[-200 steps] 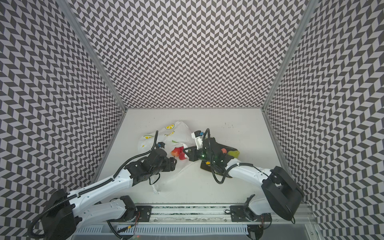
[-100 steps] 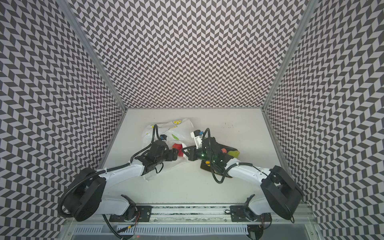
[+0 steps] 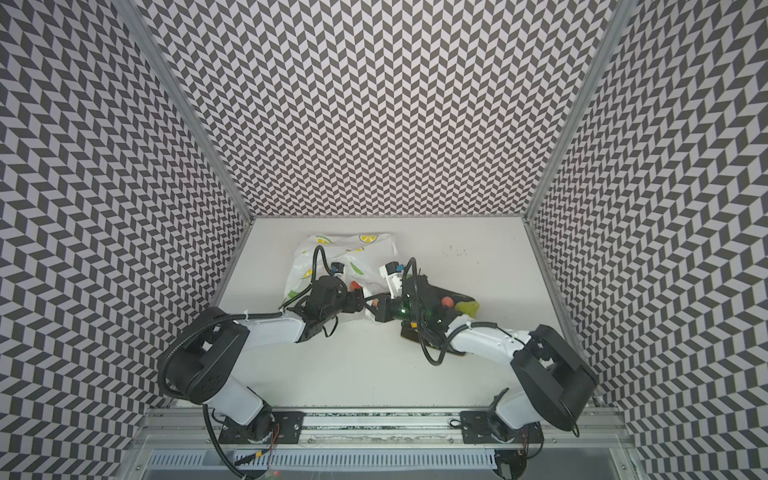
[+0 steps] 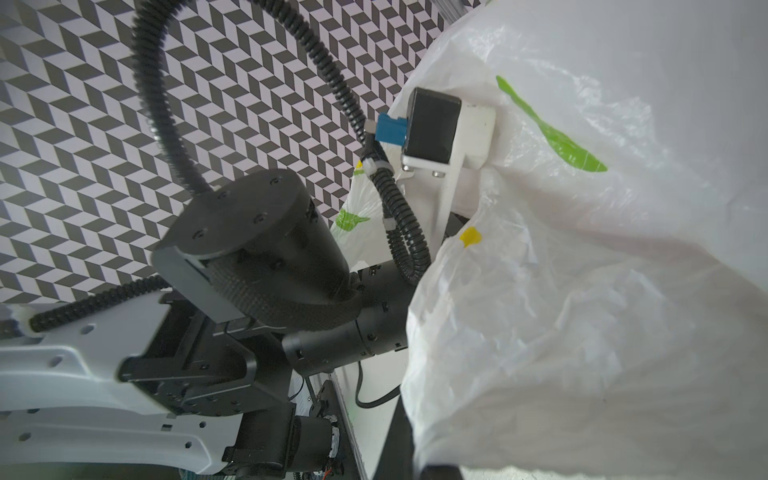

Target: Take the fake fruits out of the plastic bag

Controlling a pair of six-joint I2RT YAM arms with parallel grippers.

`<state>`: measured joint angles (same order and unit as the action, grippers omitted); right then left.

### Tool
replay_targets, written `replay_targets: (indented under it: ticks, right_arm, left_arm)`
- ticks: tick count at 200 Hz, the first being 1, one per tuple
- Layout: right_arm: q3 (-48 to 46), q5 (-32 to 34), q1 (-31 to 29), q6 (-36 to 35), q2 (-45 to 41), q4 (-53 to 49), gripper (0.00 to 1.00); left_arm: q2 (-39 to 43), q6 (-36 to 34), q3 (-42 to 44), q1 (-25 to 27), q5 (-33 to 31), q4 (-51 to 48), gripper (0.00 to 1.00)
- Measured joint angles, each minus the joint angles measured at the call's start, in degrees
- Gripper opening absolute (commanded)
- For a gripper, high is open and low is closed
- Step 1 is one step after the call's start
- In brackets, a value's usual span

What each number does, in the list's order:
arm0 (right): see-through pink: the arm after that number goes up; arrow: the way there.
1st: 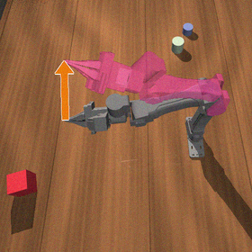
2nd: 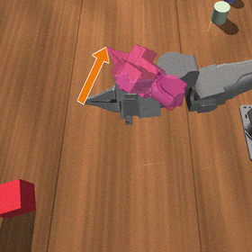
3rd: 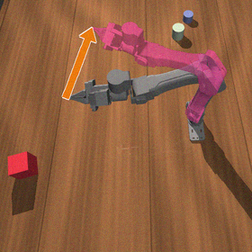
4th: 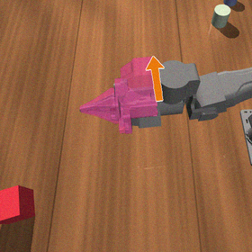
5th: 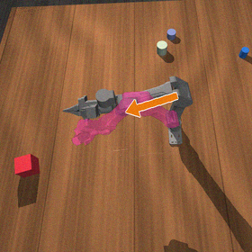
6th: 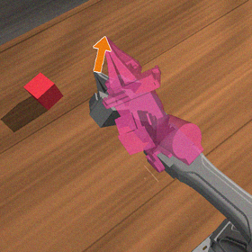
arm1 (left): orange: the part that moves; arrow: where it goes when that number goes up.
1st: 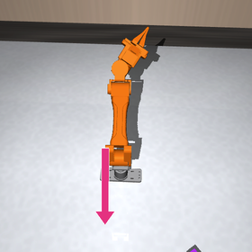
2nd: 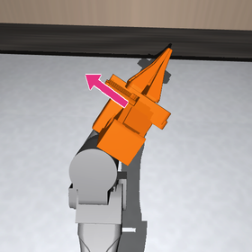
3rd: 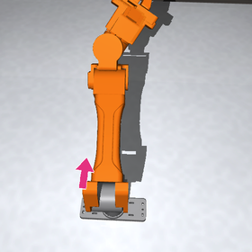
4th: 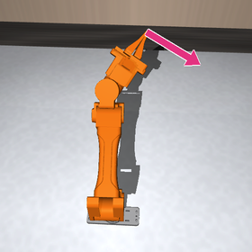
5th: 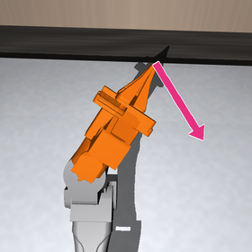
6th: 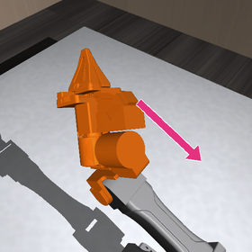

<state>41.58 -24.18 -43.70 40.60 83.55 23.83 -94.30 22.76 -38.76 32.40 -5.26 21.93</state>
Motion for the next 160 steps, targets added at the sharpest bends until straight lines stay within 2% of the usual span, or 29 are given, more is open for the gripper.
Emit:
replay_targets:
  ticks: [15, 34, 49, 117, 160]
  right_arm:
    - [0.0, -0.07, 0.0, 0.0, 0.0, 0.09, 0.0]
    - [0.0, -0.11, 0.0, 0.02, 0.0, 0.26, 0.0]
    - [-0.02, -0.2, 0.0, 0.04, -0.02, 0.26, 0.0]
    - [-0.59, -0.52, 0.0, 0.63, -0.02, 0.7, 0.0]
    - [-1.18, -0.59, 0.0, 0.83, -0.02, 0.68, 0.0]
  left_arm:
    - [-3.54, -0.09, -2.97, -0.2, 0.09, 0.74, 0.72]
    - [-7.37, -0.31, -5.16, -0.31, 0.55, 2.03, 0.76]
    - [-9.9, -0.22, -6.45, -0.39, 0.96, 2.36, 0.75]
    - [-16.46, 0.37, -12.24, -2.12, 3.61, 2.73, 0.47]
    - [-17.46, -0.39, -13.22, -2.82, 5.6, 2.89, 0.36]
